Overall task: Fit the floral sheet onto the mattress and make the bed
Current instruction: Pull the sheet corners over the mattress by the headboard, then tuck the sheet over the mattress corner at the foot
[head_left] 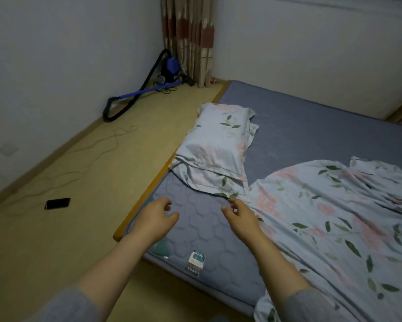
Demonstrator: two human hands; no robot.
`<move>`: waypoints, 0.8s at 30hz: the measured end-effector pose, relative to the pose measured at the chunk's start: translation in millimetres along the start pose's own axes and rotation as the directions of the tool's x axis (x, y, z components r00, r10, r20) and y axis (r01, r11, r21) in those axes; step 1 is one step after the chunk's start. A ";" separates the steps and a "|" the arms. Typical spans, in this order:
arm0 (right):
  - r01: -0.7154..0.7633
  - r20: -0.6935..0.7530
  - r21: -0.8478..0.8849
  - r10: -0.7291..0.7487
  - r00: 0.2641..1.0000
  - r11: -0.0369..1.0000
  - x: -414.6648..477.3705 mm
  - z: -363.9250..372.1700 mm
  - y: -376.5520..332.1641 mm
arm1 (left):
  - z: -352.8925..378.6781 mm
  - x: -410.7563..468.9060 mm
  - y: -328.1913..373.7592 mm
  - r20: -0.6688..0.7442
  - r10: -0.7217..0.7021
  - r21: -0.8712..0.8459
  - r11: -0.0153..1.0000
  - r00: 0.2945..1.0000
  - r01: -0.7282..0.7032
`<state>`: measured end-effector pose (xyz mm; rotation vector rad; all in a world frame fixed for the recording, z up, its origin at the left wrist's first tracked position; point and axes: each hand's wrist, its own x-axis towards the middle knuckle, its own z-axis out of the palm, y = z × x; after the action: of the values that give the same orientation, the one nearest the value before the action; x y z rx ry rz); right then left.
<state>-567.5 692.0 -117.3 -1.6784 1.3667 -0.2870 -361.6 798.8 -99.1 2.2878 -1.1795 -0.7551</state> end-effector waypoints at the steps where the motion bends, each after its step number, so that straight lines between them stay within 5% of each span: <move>1: -0.014 -0.014 0.000 0.014 1.000 1.000 3.8 4.6 -4.2 | -5.8 12.8 -2.8 0.022 0.016 0.013 1.000 1.000 -0.016; 11: -0.106 -0.185 0.105 0.124 0.975 0.989 87.4 -6.8 -16.3 | -11.9 128.1 28.9 0.130 0.181 0.075 0.979 0.975 -0.191; 24: -0.210 -0.267 0.201 0.260 0.928 0.957 194.2 -25.7 -46.1 | -28.0 288.1 66.2 0.262 0.215 0.046 0.971 0.941 -0.234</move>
<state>-485.7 509.2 -136.8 -1.3515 1.6953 -0.5116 -243.0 526.8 -112.8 2.1101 -1.5809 -0.9514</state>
